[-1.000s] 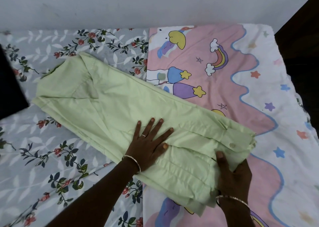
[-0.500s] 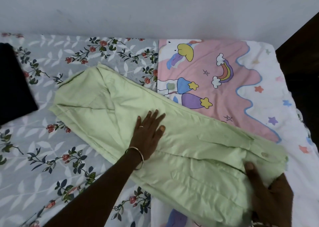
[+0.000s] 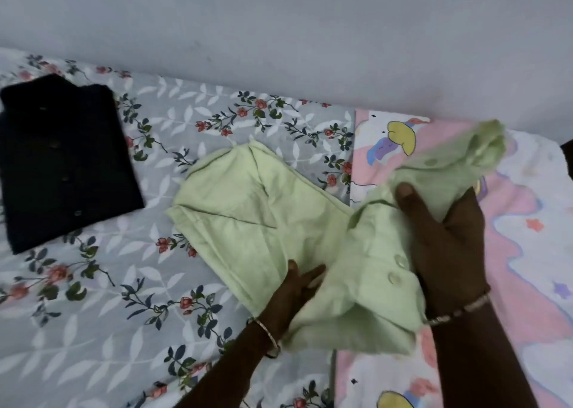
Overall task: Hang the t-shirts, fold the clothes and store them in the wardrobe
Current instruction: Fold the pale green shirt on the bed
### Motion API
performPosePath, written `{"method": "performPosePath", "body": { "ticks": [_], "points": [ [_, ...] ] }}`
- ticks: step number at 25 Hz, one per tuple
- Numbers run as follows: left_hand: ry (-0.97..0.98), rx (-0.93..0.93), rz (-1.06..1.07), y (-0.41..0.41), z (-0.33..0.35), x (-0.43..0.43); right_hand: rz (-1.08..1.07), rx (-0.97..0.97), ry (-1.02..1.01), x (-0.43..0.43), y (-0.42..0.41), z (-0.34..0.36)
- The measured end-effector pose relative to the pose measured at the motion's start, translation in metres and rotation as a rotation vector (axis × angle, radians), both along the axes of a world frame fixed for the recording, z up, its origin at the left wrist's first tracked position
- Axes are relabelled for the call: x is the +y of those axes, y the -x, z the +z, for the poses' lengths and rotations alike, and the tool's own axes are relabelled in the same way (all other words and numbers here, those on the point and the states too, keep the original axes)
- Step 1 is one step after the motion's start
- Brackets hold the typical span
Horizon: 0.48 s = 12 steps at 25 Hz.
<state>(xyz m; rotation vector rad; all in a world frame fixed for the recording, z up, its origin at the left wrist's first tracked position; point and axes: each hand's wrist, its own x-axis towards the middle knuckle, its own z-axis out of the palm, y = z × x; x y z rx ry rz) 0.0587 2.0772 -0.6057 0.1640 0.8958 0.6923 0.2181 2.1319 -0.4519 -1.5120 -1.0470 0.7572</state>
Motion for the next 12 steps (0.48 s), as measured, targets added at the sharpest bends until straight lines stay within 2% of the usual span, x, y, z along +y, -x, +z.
{"method": "performPosePath", "body": {
  "ticks": [3,5,9,12],
  "points": [
    [0.187,-0.164,0.251,0.034,0.001,-0.010,0.035,-0.154,0.087,0.051,0.063,-0.011],
    [0.271,-0.184,0.308,0.060,-0.003,-0.024,0.028,-0.283,0.215,0.080,0.105,-0.022],
    [0.245,0.026,0.292,0.109,-0.019,-0.045,0.105,-0.415,0.443,0.126,0.185,-0.051],
    [0.072,0.238,0.330,0.137,-0.019,-0.046,0.200,-0.471,0.565,0.146,0.228,-0.078]
  ]
}}
